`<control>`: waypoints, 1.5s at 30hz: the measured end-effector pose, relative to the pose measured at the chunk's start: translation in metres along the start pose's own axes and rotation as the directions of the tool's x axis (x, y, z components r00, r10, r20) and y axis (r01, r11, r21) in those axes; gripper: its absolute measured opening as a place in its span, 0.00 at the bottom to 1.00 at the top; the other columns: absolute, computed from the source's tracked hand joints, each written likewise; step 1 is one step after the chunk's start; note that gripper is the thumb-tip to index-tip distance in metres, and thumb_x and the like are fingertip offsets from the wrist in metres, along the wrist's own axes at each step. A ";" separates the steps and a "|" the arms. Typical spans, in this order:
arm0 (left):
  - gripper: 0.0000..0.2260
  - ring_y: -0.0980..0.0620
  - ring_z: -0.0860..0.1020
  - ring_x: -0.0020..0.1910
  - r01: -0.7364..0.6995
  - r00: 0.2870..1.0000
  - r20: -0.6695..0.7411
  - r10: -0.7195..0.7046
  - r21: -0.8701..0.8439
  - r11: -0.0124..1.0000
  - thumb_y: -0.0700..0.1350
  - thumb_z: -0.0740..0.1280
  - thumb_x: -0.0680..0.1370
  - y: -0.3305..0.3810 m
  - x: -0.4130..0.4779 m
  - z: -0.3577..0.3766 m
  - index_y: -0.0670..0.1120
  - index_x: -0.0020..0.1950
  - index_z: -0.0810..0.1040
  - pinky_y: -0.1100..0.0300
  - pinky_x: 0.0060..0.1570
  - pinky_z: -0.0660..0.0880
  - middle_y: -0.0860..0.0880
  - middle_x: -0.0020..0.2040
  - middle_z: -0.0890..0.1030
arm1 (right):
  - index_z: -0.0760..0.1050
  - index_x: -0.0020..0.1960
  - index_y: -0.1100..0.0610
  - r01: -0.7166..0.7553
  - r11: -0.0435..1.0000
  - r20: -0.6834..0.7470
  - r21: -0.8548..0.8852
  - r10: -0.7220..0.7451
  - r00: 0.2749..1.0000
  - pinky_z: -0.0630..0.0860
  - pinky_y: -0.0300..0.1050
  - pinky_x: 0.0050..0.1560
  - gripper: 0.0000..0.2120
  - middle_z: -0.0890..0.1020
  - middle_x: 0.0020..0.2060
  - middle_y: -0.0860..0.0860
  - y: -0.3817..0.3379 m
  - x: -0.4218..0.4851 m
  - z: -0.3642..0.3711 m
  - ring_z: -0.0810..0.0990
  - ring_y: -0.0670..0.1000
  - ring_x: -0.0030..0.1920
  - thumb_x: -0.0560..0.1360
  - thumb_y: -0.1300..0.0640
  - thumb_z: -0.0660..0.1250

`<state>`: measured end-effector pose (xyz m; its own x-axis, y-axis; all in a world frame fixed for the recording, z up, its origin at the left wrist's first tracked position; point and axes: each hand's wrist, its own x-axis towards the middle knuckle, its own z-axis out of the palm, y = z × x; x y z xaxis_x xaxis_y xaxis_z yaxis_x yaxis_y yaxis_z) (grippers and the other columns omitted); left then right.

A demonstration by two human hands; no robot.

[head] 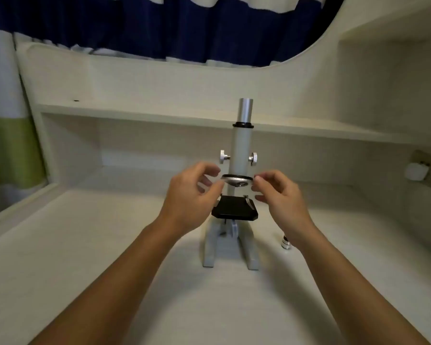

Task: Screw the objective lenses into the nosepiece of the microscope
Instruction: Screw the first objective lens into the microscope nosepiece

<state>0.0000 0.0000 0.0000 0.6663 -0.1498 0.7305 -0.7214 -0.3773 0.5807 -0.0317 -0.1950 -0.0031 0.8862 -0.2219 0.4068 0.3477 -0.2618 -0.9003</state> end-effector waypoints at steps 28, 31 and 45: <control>0.07 0.62 0.78 0.37 0.167 0.760 0.481 -0.438 0.506 0.846 0.44 0.78 0.69 -0.077 -0.007 -0.024 0.52 0.44 0.84 0.71 0.32 0.69 0.58 0.38 0.81 | 0.71 0.56 0.55 -0.201 0.873 0.337 0.445 0.045 0.941 0.85 0.50 0.60 0.12 0.79 0.68 0.69 0.007 0.016 0.010 0.85 0.64 0.65 0.80 0.68 0.70; 0.09 0.57 0.83 0.38 0.291 0.845 0.358 -0.397 0.316 0.903 0.43 0.80 0.66 -0.059 0.005 -0.029 0.51 0.43 0.84 0.63 0.38 0.80 0.54 0.39 0.85 | 0.70 0.55 0.53 -0.117 0.921 0.283 0.371 0.007 0.959 0.87 0.46 0.51 0.13 0.83 0.62 0.63 0.008 0.014 0.015 0.90 0.56 0.54 0.82 0.70 0.65; 0.12 0.43 0.85 0.39 0.302 0.946 0.203 -0.253 -0.267 0.915 0.40 0.77 0.69 -0.007 0.003 -0.007 0.47 0.49 0.78 0.51 0.41 0.84 0.45 0.42 0.84 | 0.67 0.55 0.48 -0.061 0.961 0.124 0.271 0.027 0.992 0.83 0.39 0.34 0.15 0.81 0.61 0.49 0.006 0.001 0.024 0.90 0.50 0.37 0.82 0.64 0.69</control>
<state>0.0055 0.0086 0.0012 0.8510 -0.2321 0.4712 -0.5094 -0.1460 0.8481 -0.0218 -0.1743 -0.0120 0.9266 -0.1104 0.3594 0.3634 0.0170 -0.9315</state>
